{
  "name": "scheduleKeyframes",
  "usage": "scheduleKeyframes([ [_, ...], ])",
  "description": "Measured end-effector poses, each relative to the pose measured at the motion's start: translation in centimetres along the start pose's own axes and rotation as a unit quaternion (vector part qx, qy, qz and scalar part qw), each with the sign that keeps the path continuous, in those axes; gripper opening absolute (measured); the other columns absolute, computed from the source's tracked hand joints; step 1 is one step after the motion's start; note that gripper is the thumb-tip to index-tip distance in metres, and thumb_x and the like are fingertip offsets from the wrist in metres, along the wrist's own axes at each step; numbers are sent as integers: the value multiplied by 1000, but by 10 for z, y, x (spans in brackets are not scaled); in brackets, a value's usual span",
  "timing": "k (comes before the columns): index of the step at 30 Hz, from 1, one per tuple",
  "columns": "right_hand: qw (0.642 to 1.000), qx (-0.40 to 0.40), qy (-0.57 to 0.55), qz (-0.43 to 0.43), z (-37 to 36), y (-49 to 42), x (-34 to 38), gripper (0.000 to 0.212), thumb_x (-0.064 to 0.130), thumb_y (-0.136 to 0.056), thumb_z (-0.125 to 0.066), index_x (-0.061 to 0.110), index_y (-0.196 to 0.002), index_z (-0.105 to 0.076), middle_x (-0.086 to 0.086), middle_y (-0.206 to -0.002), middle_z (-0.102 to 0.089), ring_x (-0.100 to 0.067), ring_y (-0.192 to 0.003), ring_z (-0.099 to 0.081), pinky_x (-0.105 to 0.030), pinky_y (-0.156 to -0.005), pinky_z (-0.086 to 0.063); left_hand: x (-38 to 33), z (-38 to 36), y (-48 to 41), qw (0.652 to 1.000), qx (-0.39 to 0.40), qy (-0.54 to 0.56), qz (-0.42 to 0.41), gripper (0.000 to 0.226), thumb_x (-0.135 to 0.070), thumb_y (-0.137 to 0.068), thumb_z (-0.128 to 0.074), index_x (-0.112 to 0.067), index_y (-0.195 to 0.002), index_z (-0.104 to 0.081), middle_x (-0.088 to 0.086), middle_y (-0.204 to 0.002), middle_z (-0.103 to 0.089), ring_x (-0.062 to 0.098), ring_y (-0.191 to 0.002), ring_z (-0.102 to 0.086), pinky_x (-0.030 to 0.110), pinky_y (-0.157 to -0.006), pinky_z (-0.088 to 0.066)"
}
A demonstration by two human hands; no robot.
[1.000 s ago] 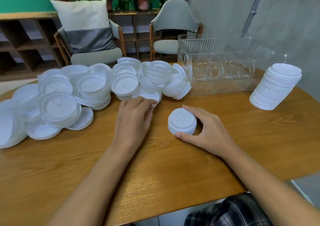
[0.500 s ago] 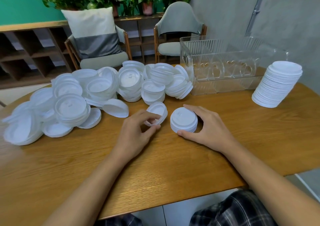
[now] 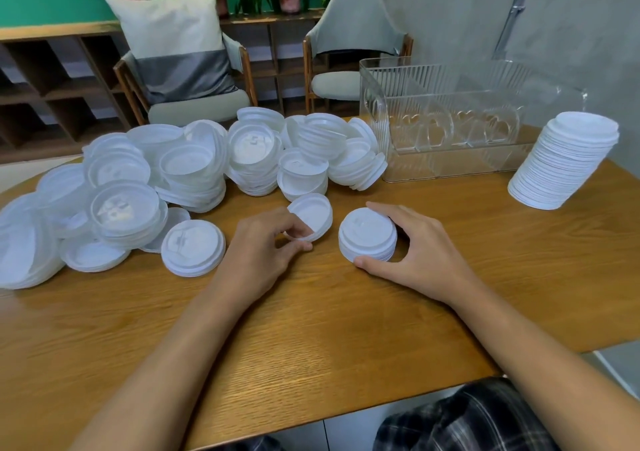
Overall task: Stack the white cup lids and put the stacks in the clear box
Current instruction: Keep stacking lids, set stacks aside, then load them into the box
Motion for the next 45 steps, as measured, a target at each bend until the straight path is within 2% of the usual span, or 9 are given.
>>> scheduleKeyframes([
  [7,1000,4,1,-2,-1,0,1,90,60,-72,-87,31,-150,-52,17,-141,-57,3,-130,-47,-10,-105,-30,-1,3,-1,999,-25,20,15,34,-27,-68,-97,-26,-75,-64,-13,-74,-65,6,-75,-60,17,-68,-45],
  [12,1000,4,7,3,-1,1,1,91,60,-73,-87,30,-151,-52,18,-141,-57,3,-131,-47,-6,-105,-29,-12,8,3,996,-51,67,34,36,-46,-66,-91,-22,-70,-64,-12,-71,-64,6,-74,-61,8,-70,-39],
  [17,1000,3,0,5,-1,1,2,90,62,-74,-85,27,-151,-53,20,-142,-54,7,-130,-46,1,-102,-28,-15,10,6,988,-70,106,88,35,-35,-67,-96,-22,-68,-63,-10,-68,-62,1,-63,-51,11,-62,-38],
  [22,1000,-9,-2,3,0,1,3,87,60,-77,-84,26,-150,-53,18,-140,-54,3,-130,-48,-6,-105,-32,-21,8,2,965,-97,204,131,15,-28,-85,-86,-25,-93,-74,-8,-87,-74,9,-79,-67,20,-74,-52],
  [27,1000,-11,-17,-1,2,0,4,95,57,-77,-85,37,-157,-39,19,-135,-55,4,-125,-50,-14,-102,-39,-36,2,-15,937,-44,305,162,45,-10,-96,-74,-25,-138,-65,3,-104,-73,19,-79,-79,22,-73,-60],
  [32,999,-13,-35,-13,2,-1,4,106,56,-76,-87,48,-160,-23,28,-133,-53,13,-126,-48,-7,-102,-36,-26,-18,-28,975,-4,183,129,41,-32,-92,-78,-39,-131,-69,-5,-90,-72,11,-72,-72,28,-78,-58],
  [38,999,-16,-15,36,-3,1,4,87,57,-80,-83,33,-154,-45,17,-142,-56,1,-132,-51,-25,-110,-44,-26,-25,-20,997,5,-22,70,40,-66,-84,-74,-38,-113,-74,-14,-62,-62,3,-67,-61,27,-66,-48],
  [41,999,-18,-13,40,-3,1,4,83,55,-80,-83,30,-152,-50,15,-139,-58,-1,-130,-54,-25,-108,-45,-28,-25,-20,999,-14,-42,22,45,-70,-83,-70,-37,-112,-74,-18,-81,-59,0,-79,-58,26,-69,-46],
  [45,997,-11,-26,67,-3,2,6,81,56,-82,-80,27,-152,-51,14,-140,-60,-4,-131,-55,-28,-109,-46,-35,-27,-18,995,71,59,-42,62,-38,-85,-82,-29,-143,-61,-16,-139,-60,3,-133,-52,22,-111,-40],
])
Point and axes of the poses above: each hand's wrist, its own y-axis away from the middle knuckle, its own z-axis out of the back of the hand, x = y × z, the point moved 3 cm from there along -y, towards the middle knuckle
